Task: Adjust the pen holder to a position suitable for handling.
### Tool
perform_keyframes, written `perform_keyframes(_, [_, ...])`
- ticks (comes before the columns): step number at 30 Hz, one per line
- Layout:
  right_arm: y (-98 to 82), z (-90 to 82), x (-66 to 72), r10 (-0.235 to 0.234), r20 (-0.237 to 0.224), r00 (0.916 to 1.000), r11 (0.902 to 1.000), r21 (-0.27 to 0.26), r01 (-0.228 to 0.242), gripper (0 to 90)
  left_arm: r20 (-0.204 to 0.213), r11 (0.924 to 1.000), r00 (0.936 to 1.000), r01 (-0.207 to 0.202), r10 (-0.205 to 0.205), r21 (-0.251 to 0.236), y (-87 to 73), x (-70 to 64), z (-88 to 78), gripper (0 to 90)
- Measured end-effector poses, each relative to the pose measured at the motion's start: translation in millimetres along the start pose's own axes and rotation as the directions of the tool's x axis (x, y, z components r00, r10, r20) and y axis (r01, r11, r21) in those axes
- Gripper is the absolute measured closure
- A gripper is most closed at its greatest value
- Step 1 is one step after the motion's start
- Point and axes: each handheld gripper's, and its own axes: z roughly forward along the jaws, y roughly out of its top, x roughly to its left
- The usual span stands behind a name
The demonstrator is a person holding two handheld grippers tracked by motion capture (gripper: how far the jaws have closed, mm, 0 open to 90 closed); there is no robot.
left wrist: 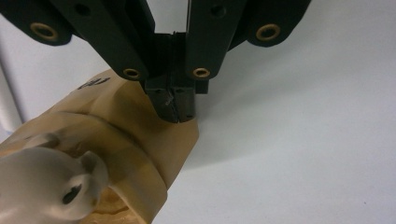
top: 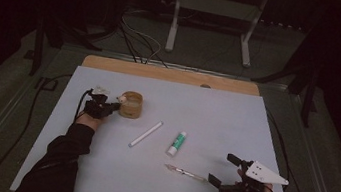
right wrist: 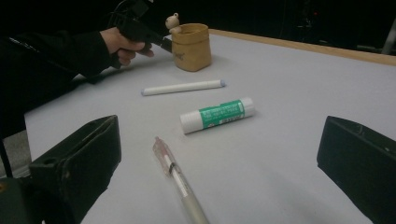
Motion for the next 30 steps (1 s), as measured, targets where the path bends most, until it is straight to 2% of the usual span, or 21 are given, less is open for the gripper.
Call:
perform_keyframes(3, [-0.3, 0.6, 0.0, 0.001, -0.001, 1.0, 1.0, 0.003, -0.001, 0.0, 0.029, 1.0, 0.9996, -0.003, 0.003, 0.005, 0.9, -1.9, 0.0, 90.0])
perform_keyframes(4, [-0.3, 0.6, 0.0, 0.001, -0.001, 1.0, 1.0, 0.003, -0.001, 0.0, 0.029, 1.0, 0.9996, -0.003, 0.003, 0.005, 0.9, -1.9, 0.0, 90.0])
perform_keyframes(5, [-0.1, 1.1, 0.0, -0.001, -0.002, 1.0, 1.0, 0.004, 0.001, 0.0, 0.027, 0.9996, 0.9994, -0.023, 0.023, 0.015, 3.1, -9.4, 3.4, 90.0])
perform_keyframes(13, [-0.7, 1.0, -0.1, 0.004, -0.005, 1.0, 1.0, 0.005, -0.004, 0.0, 0.055, 0.9994, 0.9982, -0.027, 0.026, 0.021, 9.6, -20.6, 13.8, 90.0])
perform_keyframes(21, [-0.5, 0.3, -0.8, 0.001, -0.005, 1.0, 1.0, 0.004, -0.001, 0.0, 0.074, 0.9979, 0.9958, -0.056, 0.053, 0.033, 15.2, -36.4, 24.1, 90.0])
perform_keyframes(27, [-0.7, 0.4, -1.1, 0.004, -0.007, 1.0, 1.0, 0.005, -0.004, 0.0, 0.091, 0.997, 0.9939, -0.066, 0.063, 0.039, 16.1, -44.1, 27.7, 90.0])
perform_keyframes(30, [-0.8, 0.0, -1.3, 0.002, -0.005, 1.0, 1.0, 0.003, -0.002, 0.0, 0.101, 0.9952, 0.9917, -0.085, 0.08, 0.048, 15.0, -44.5, 26.5, 90.0])
